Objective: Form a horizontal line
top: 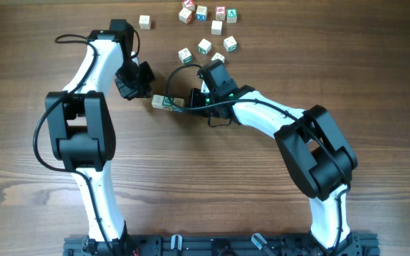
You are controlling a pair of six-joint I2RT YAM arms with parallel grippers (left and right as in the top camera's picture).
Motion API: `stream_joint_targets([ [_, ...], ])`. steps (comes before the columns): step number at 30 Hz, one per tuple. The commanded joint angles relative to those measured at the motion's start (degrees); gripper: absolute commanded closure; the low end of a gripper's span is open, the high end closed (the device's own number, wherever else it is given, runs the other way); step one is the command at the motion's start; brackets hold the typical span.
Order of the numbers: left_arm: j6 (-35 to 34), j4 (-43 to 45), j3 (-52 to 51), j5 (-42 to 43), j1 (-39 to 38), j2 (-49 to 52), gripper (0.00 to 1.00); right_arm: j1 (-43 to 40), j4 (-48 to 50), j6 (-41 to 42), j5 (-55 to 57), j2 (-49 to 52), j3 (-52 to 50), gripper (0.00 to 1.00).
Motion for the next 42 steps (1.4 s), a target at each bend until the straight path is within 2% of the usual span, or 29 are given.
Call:
stream_joint_targets([
  [1,1.31,0.68,0.15,0.46,0.04,0.98,0.96,0.04,-0.11,0.26,1.18,1.51,-0.52,0.95],
  [11,1.25,3.89,-3.61,0.50,-0.02,0.98,0.96,0.04,-0.11,0.24,1.18,1.51,-0.52,0.95],
  [42,1.11,1.18,-4.52,1.81,-0.02,0.98,0.96,0.04,2.14,0.15,-0.07,1.51,-0.52,0.95],
])
